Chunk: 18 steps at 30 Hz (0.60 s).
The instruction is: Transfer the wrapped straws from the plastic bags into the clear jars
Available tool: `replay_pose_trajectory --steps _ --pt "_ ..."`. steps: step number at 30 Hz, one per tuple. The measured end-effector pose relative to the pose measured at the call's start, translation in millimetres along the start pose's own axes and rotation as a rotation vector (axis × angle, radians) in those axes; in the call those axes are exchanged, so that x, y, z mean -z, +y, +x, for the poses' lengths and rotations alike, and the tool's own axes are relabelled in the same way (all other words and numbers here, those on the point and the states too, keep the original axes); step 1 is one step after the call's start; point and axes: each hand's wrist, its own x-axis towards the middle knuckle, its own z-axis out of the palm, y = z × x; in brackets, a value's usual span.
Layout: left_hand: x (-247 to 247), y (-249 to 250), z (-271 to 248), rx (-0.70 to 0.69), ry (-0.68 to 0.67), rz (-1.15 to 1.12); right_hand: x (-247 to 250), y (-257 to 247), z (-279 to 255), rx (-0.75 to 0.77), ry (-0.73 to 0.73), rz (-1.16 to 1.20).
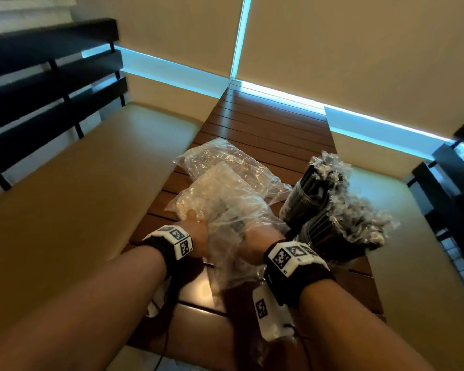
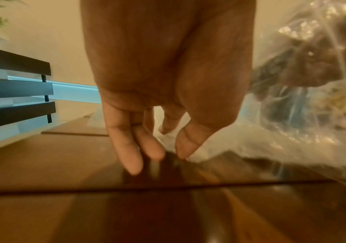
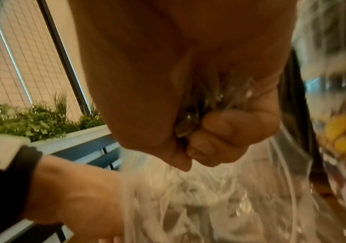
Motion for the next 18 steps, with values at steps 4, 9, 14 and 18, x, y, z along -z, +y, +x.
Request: replay_pose_trajectory --steps 4,9,14,18 --pt "39.4 14.6 -22.1 -0.010 0.116 0.039 31.8 32.4 -36.6 0.336 0.041 0.171" --pt "27.7 39.4 -28.8 -0.169 0.157 -0.136 41.3 36.7 -58.0 0.365 0.020 0.064" --pt "2.9 34.7 -12.3 -0.044 0.052 -0.170 48.5 67.5 -75.9 0.405 0.008 -0.006" --pt "0.7 33.8 -6.7 0.004 0.078 -0.147 73.2 92.7 -116.7 0.411 -0.049 -0.108"
